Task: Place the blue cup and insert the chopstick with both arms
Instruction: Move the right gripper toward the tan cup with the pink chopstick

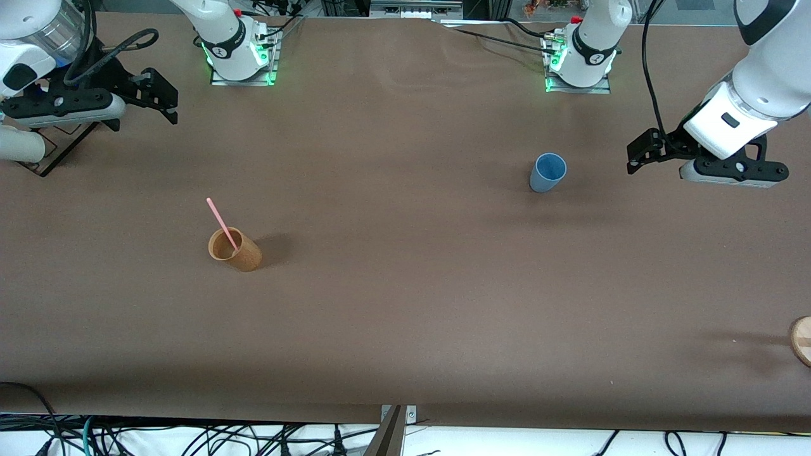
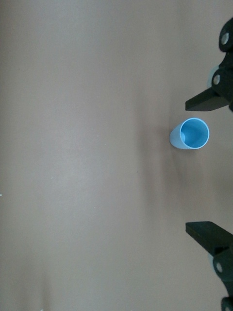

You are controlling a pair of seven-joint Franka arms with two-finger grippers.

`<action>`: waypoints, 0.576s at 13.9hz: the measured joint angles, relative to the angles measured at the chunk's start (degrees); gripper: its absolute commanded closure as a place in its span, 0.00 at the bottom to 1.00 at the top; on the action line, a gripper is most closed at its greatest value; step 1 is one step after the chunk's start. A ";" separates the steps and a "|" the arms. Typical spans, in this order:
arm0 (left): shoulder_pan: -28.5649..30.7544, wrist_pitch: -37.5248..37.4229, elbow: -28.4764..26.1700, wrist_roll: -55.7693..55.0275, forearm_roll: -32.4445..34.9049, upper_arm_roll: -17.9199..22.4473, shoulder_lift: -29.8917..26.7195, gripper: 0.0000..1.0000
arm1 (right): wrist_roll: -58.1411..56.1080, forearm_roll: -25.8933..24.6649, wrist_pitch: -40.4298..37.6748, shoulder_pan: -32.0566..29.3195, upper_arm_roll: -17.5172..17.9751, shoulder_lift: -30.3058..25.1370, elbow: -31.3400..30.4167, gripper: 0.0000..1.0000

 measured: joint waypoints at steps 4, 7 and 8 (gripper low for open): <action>0.61 -0.98 -0.08 -0.01 -0.05 0.32 -0.35 0.00 | 0.00 0.01 -0.04 0.00 0.00 -0.07 -0.02 0.00; 0.68 -4.76 1.06 -0.97 0.97 0.36 -0.72 0.00 | -0.29 0.01 -0.04 0.00 0.00 -0.20 -0.03 0.00; 0.79 -5.33 1.28 -1.20 1.13 0.39 -0.86 0.00 | -0.65 0.01 -0.03 0.00 0.00 -0.20 -0.09 0.00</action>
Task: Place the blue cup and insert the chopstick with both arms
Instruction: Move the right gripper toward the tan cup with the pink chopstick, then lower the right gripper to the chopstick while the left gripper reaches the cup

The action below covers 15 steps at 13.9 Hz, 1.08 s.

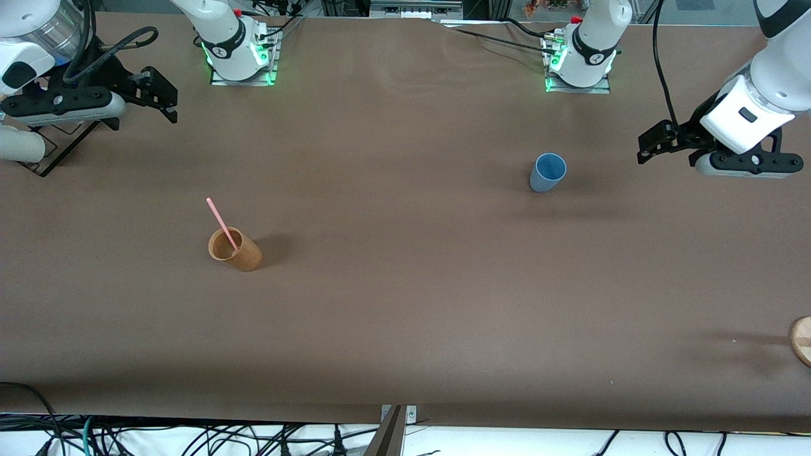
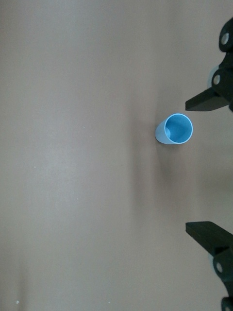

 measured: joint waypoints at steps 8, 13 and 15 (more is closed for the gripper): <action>-0.09 -0.83 0.05 -0.06 0.08 -0.28 0.02 0.00 | -3.25 -0.01 14.11 -0.01 -0.04 6.78 -9.83 0.00; -0.74 -6.68 -2.15 0.18 0.09 -3.05 5.43 0.01 | -4.08 -1.28 23.39 -0.03 -0.34 21.39 -10.31 0.01; -0.76 -4.86 -5.66 1.40 0.45 -5.46 7.18 0.01 | -4.13 -1.53 25.51 -0.04 -0.38 22.94 -11.61 0.16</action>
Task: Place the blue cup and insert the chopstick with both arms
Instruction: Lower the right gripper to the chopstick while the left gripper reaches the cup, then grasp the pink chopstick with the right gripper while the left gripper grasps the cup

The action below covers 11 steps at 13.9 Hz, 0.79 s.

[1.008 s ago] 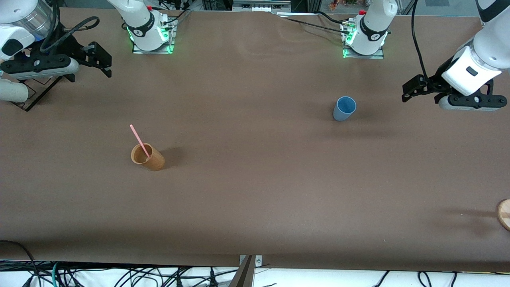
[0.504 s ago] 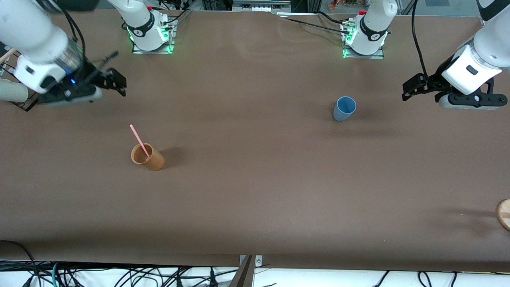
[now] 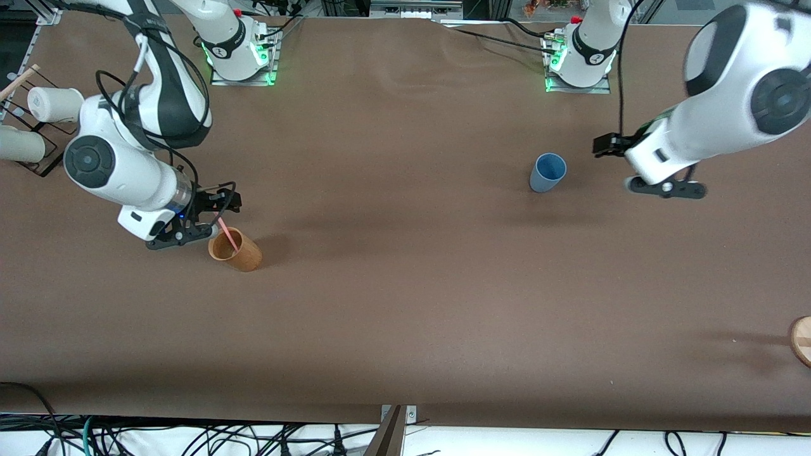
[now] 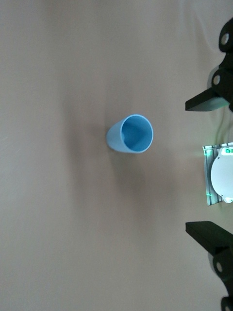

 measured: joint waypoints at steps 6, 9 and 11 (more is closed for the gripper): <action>-0.09 21.32 -19.49 8.72 4.03 -3.85 -0.97 0.00 | -0.08 -0.04 1.93 0.00 -0.11 0.05 -2.95 1.00; -0.08 33.44 -28.49 10.81 4.78 -4.65 -1.14 0.00 | -0.78 -0.05 1.93 -0.04 -1.04 0.26 -3.10 1.00; -0.10 38.91 -32.65 10.94 6.41 -5.32 -1.13 0.11 | -1.01 -0.07 1.52 -0.16 -1.35 0.26 -2.56 1.00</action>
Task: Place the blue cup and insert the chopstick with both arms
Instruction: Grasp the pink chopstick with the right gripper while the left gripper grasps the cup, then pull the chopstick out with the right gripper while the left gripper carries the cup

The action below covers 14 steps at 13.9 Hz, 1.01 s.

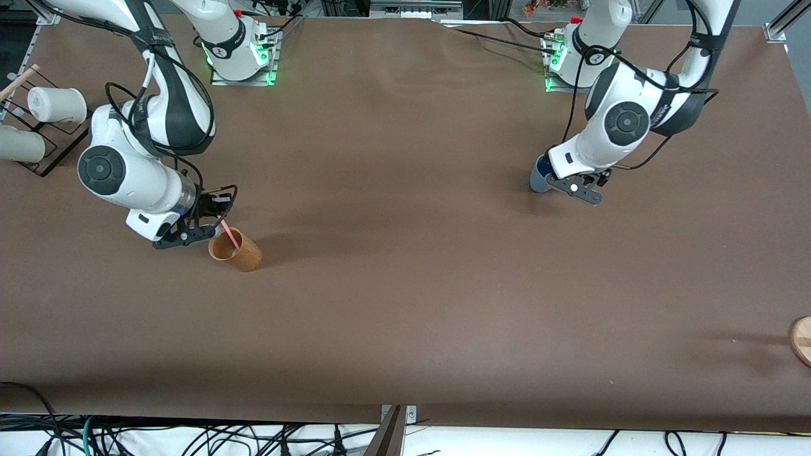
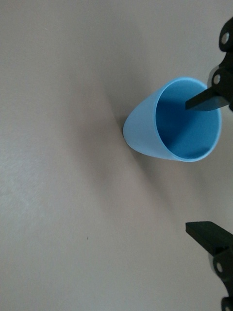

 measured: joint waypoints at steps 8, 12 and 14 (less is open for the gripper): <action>0.06 8.78 -3.06 0.20 0.62 -0.08 4.29 1.00 | 0.11 0.96 -30.24 0.01 1.71 -3.92 21.59 1.00; 0.06 8.54 -2.22 0.30 0.64 -0.10 4.08 1.00 | 6.78 4.21 -40.77 0.09 5.41 -6.57 27.82 1.00; -0.04 6.34 0.87 0.24 0.64 -0.32 3.88 1.00 | 14.47 6.23 -41.61 0.72 8.47 -6.65 29.28 1.00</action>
